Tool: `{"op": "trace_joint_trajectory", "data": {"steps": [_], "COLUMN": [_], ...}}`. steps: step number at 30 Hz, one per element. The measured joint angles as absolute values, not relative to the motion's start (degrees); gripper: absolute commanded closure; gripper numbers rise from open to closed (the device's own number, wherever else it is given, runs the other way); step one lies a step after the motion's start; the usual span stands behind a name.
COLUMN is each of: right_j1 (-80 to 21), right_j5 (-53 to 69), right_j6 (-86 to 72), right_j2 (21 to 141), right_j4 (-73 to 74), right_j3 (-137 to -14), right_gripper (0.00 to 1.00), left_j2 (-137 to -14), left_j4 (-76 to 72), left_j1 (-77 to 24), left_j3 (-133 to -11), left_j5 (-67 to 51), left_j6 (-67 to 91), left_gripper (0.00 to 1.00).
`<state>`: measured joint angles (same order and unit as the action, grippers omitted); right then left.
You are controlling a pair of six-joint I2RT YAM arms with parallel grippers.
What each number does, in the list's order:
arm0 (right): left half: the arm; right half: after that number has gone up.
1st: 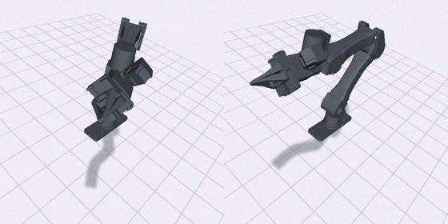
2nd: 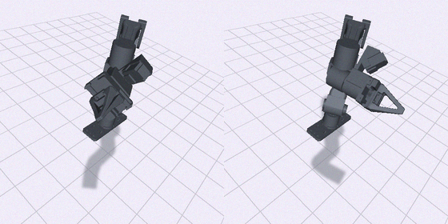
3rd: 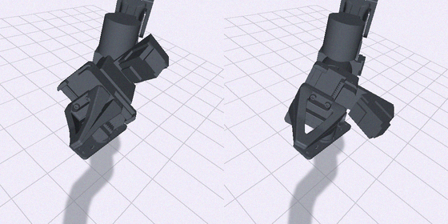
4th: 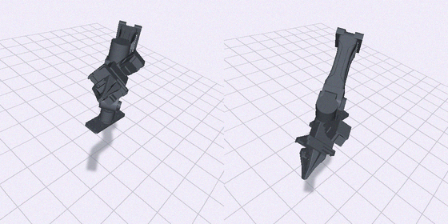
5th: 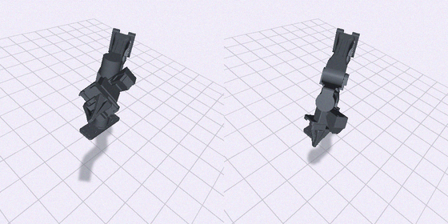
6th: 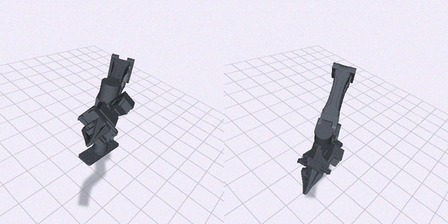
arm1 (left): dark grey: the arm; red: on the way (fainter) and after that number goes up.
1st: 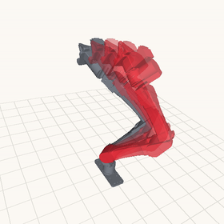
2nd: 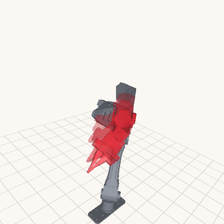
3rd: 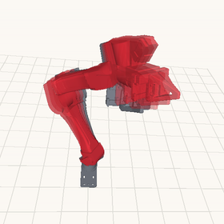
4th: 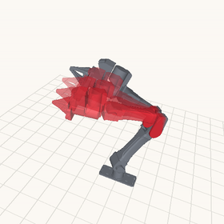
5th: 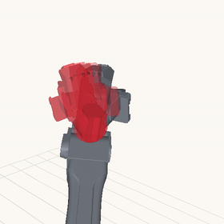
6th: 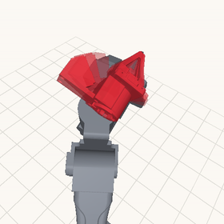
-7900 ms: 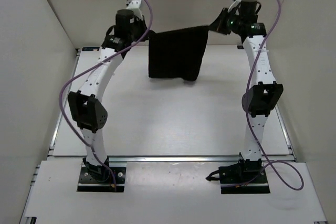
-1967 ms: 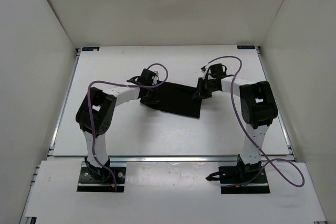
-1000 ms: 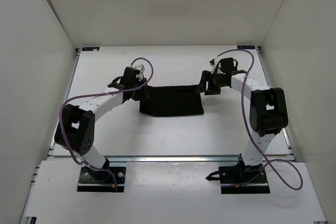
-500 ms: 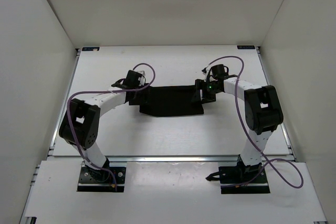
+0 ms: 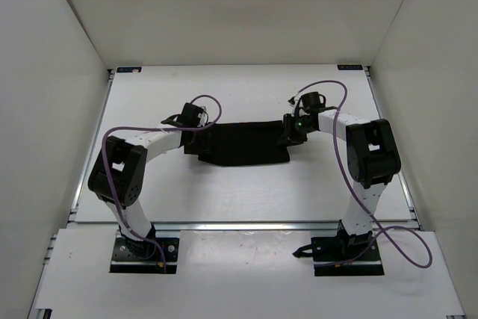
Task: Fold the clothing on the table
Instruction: Fold the skirt
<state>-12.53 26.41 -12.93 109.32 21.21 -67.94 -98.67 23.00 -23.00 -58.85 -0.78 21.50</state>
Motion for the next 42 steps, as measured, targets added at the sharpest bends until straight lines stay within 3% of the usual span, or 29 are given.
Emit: {"op": "trace_joint_trajectory", "data": {"steps": [3, 5, 10, 13, 25, 34, 42], "right_j1": [-12.19, -12.14, -12.08, -11.99, -18.41, -27.29, -32.16], "right_j5": [26.76, 26.83, 26.55, 25.63, 22.28, 25.61, 26.63], "right_j6": [-12.47, -12.34, -11.79, -11.55, -11.05, -18.26, -24.01], "right_j2": [110.54, 111.22, 111.57, 111.57, 109.91, 109.32, 116.86], "right_j4": [21.56, 22.02, 23.75, 25.39, 32.75, 29.39, 26.41], "right_j3": [-68.93, -69.65, -70.85, -71.92, -86.56, -87.22, -90.85], "right_gripper": [0.92, 1.00, 1.00, 1.00, 1.00, 1.00, 1.00], "left_j2": [-100.27, -100.84, -102.32, -102.83, -104.64, -105.69, -105.67], "left_j4": [23.40, 23.53, 23.55, 23.46, 19.97, 14.57, 10.96], "left_j1": [-23.11, -23.38, -24.36, -24.69, -27.83, -27.24, -26.09], "left_j3": [-58.94, -59.48, -60.97, -61.58, -62.41, -61.04, -58.98], "left_j5": [-0.58, -0.56, -0.75, -1.17, -5.98, -13.45, -17.87], "left_j6": [21.34, 21.26, 21.26, 21.32, 23.44, 26.52, 27.38], "left_gripper": [0.63, 0.69, 0.86, 0.90, 0.92, 0.95, 0.95]}}
